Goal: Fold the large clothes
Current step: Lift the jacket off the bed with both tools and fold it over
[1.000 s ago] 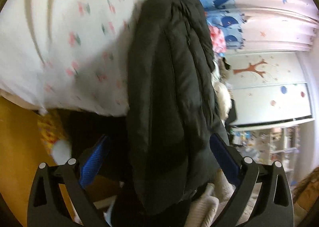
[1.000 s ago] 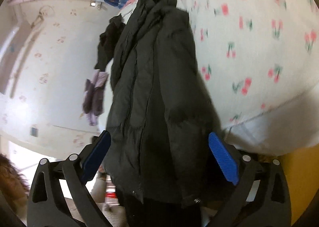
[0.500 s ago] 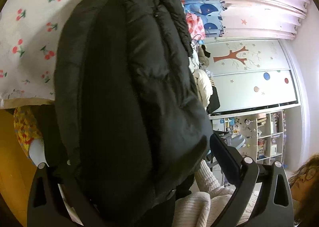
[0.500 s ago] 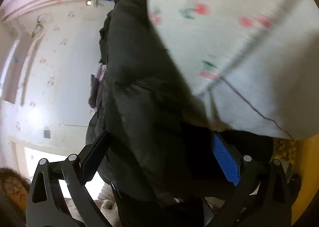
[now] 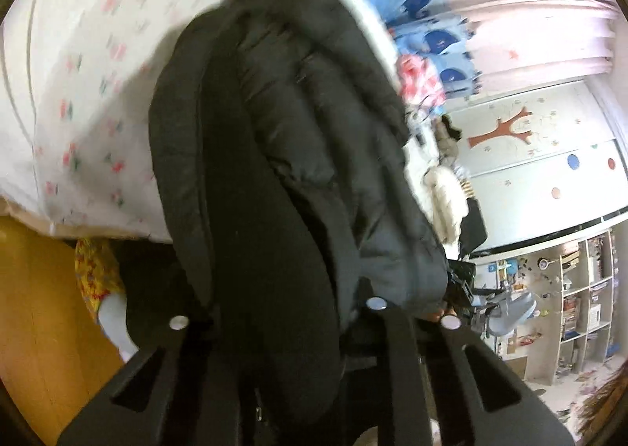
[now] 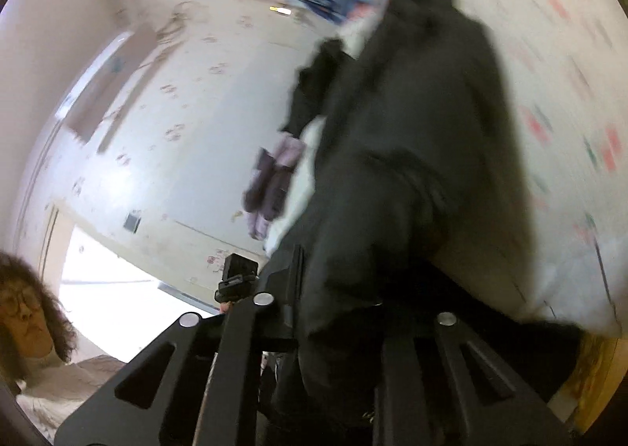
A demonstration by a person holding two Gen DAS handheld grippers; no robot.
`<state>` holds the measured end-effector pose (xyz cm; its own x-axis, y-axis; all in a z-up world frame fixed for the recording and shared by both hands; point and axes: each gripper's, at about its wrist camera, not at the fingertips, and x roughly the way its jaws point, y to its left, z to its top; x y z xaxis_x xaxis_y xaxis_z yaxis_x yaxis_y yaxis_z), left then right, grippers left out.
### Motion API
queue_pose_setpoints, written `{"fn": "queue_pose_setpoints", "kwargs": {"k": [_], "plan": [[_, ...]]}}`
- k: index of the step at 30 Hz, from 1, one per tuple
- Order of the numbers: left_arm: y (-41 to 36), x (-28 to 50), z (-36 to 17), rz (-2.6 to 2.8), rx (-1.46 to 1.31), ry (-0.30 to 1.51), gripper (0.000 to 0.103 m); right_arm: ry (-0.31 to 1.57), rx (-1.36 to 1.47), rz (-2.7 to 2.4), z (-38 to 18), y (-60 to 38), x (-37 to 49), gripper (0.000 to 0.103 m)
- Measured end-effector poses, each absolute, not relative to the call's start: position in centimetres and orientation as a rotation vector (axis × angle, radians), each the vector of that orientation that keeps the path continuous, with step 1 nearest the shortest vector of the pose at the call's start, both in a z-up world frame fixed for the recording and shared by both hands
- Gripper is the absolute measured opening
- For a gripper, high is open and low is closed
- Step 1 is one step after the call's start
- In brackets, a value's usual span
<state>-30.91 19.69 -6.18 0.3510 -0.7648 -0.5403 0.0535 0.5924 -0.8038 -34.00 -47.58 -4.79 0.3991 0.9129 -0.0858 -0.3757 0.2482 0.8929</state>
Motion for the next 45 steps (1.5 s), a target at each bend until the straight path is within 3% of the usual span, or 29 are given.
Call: {"fn": "queue_pose_setpoints", "kwargs": {"k": [7,11,14,15,16,17,19,24,26,27,28,29,30,31,34,35,40,45], "plan": [[20.5,-35.3,3.1,-0.739,-0.717,0.899,0.012,0.555,0.793,1.126,5.1,-47.1,-37.8,0.01],[21.3,-37.8,1.7,-0.815,-0.639,0.993,0.015,0.699,0.795,1.119,2.8,-47.8,-40.2,0.017],[22.7,-38.6,-4.7,-0.834,-0.678,1.172,0.031,0.869,0.908,1.113,-2.9,-47.9,-41.3,0.051],[23.0,-38.9,-6.2,-0.823,-0.689,1.202,0.045,0.927,0.952,1.085,-5.4,-48.1,-41.9,0.065],[23.7,-39.2,-8.1,-0.809,-0.717,1.226,0.052,0.967,0.99,1.052,-7.6,-48.4,-42.3,0.071],[24.3,-39.3,-9.5,-0.808,-0.759,1.229,0.056,0.98,1.019,1.043,-9.0,-48.6,-42.6,0.072],[25.6,-39.4,-11.3,-0.798,-0.832,1.214,0.082,0.988,1.079,1.026,-11.2,-48.8,-43.0,0.076],[26.2,-38.1,-13.0,-0.807,-0.923,1.17,0.095,0.956,1.17,1.026,-13.9,-48.1,-42.7,0.083],[24.8,-37.9,-13.4,-0.84,-0.916,1.195,0.095,0.903,1.153,1.054,-13.1,-47.2,-42.6,0.082],[23.8,-37.9,-13.2,-0.864,-0.91,1.194,0.095,0.875,1.14,1.077,-12.7,-46.9,-42.6,0.071],[23.0,-37.9,-12.9,-0.868,-0.908,1.178,0.089,0.839,1.102,1.085,-11.7,-46.3,-42.7,0.052],[22.5,-38.0,-12.1,-0.863,-0.901,1.149,0.08,0.807,1.075,1.079,-10.8,-46.0,-42.9,0.042],[22.2,-38.0,-11.2,-0.858,-0.887,1.125,0.056,0.77,1.067,1.079,-10.0,-45.8,-43.1,0.025],[21.9,-38.1,-10.5,-0.84,-0.867,1.102,0.041,0.696,1.065,1.093,-8.7,-46.0,-43.2,0.021],[21.7,-38.8,-6.2,-0.803,-0.784,0.992,0.021,0.59,1.033,1.115,-4.8,-46.0,-43.3,0.017],[21.7,-39.1,-4.6,-0.809,-0.765,0.953,0.019,0.559,1.003,1.127,-3.0,-45.8,-43.3,0.017],[22.4,-40.4,1.6,-0.903,-0.709,0.795,0.017,0.432,0.966,1.173,1.9,-46.5,-43.1,0.017],[24.8,-37.8,-0.8,-0.88,-0.825,0.801,0.017,0.441,1.029,1.137,0.6,-47.5,-41.0,0.017]]}}
